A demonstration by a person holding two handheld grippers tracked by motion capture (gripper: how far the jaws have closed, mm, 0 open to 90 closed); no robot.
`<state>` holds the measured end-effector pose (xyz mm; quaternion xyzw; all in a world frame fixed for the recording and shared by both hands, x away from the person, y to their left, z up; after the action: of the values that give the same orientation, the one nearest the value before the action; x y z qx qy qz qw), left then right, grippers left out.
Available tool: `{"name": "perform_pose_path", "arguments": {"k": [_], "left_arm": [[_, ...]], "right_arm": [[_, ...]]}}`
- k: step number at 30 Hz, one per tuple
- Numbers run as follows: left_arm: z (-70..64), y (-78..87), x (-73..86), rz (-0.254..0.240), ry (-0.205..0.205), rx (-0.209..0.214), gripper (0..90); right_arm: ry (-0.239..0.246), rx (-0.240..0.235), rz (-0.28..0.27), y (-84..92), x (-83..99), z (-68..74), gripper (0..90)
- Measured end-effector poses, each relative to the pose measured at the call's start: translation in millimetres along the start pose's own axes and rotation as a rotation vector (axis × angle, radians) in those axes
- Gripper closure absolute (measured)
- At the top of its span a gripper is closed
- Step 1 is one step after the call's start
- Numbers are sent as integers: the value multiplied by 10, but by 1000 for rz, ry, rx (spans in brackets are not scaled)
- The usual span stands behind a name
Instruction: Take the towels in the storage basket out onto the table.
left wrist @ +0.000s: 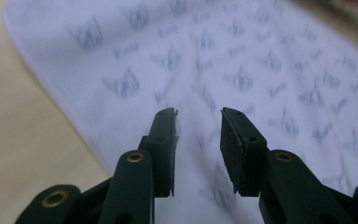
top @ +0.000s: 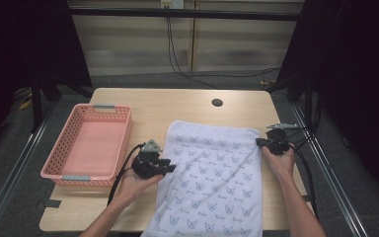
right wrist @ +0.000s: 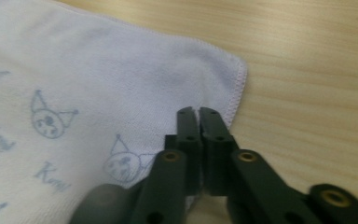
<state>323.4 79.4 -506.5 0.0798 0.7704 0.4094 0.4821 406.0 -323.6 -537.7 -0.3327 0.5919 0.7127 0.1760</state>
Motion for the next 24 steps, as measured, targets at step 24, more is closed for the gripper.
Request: {"name": "perform_pose_path", "arguments": {"k": [24], "left_arm": [[-102, 256, 652, 57, -111, -94, 887]], "right_arm": [[276, -322, 96, 1016, 1108, 1061, 652]]}}
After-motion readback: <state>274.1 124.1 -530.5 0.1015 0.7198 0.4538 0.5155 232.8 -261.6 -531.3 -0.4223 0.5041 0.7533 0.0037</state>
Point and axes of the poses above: each handheld gripper's, and its own axes: y roughly backward along the jaws, x roughly out of its underside, z roughly to its left, the point moved 5 cm from there along -y, roughly forward along the jaws, and after that the axes turned 2 degrees about z, right-handed, at the moved point
